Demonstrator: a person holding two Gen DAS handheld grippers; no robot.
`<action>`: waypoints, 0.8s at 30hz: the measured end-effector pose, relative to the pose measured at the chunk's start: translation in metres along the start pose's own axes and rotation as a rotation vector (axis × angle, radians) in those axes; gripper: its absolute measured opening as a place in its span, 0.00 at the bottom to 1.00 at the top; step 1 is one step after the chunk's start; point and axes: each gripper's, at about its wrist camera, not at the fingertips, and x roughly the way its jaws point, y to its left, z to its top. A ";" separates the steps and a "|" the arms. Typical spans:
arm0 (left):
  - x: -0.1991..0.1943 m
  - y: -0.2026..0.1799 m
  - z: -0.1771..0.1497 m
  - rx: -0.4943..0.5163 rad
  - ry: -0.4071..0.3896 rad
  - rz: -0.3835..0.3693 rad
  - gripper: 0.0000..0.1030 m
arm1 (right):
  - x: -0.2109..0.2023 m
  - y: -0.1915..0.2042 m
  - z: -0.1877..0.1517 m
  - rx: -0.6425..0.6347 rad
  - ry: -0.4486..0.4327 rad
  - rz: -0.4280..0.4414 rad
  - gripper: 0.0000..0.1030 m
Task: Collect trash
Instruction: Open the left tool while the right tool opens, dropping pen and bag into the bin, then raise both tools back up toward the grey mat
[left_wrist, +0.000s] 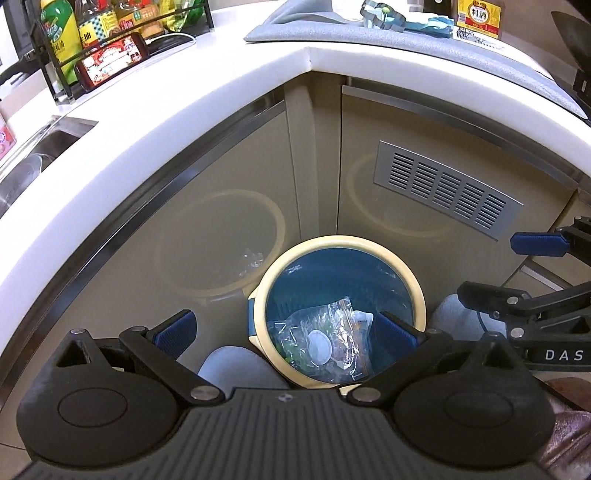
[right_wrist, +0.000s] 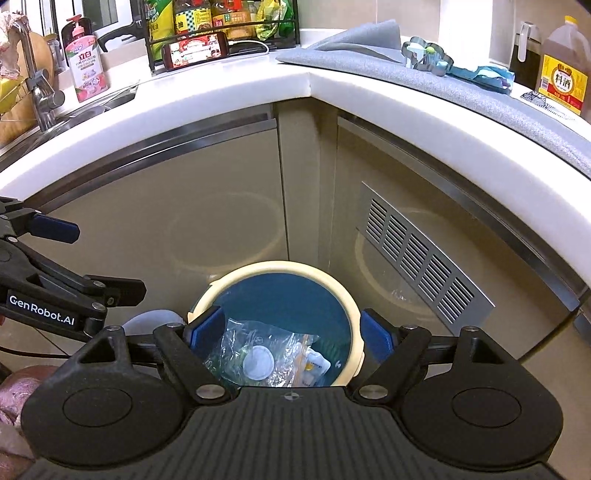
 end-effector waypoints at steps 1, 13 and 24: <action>0.001 0.000 0.000 -0.002 0.001 0.000 1.00 | 0.000 0.000 0.000 0.001 0.002 0.001 0.80; 0.004 0.001 0.000 -0.011 0.012 0.005 1.00 | 0.007 -0.003 -0.003 0.018 0.023 0.008 0.80; -0.008 0.012 0.014 -0.029 -0.024 0.011 1.00 | -0.020 -0.033 0.034 0.065 -0.128 -0.030 0.80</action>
